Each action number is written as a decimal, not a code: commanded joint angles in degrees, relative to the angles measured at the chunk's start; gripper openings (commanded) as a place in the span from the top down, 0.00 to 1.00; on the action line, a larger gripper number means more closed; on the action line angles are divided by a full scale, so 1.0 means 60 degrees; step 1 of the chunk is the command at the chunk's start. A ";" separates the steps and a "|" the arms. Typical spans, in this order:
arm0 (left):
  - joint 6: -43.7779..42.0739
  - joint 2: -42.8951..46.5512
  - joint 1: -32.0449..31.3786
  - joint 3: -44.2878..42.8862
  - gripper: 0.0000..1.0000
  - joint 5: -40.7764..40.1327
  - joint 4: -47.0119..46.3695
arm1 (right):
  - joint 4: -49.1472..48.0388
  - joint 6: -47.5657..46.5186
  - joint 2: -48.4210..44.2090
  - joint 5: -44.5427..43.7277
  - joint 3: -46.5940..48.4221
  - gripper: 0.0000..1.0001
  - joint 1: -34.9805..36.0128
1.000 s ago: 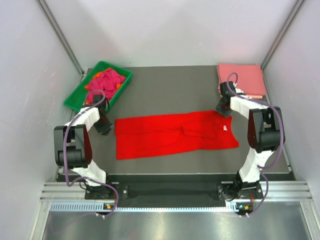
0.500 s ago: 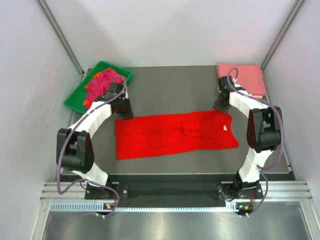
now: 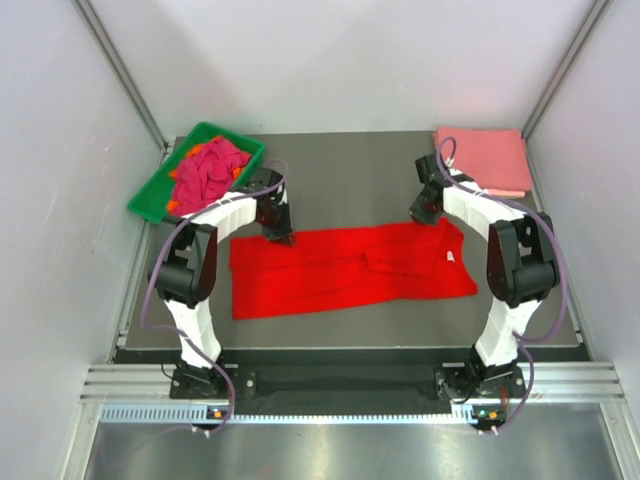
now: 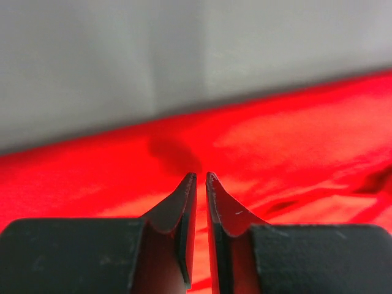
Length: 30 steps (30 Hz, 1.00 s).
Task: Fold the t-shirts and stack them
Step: Fold the tshirt
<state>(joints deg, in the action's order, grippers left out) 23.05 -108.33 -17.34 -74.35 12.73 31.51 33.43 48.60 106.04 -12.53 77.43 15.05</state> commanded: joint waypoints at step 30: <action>0.0451 0.1561 0.0005 -0.0279 0.80 -0.2518 0.1150 | 0.1458 0.0571 0.0153 -0.1572 0.1112 0.69 -0.0281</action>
<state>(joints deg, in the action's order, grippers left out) 27.88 -103.63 -17.28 -73.30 -5.10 36.71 36.93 49.10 105.65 -19.25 80.60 14.09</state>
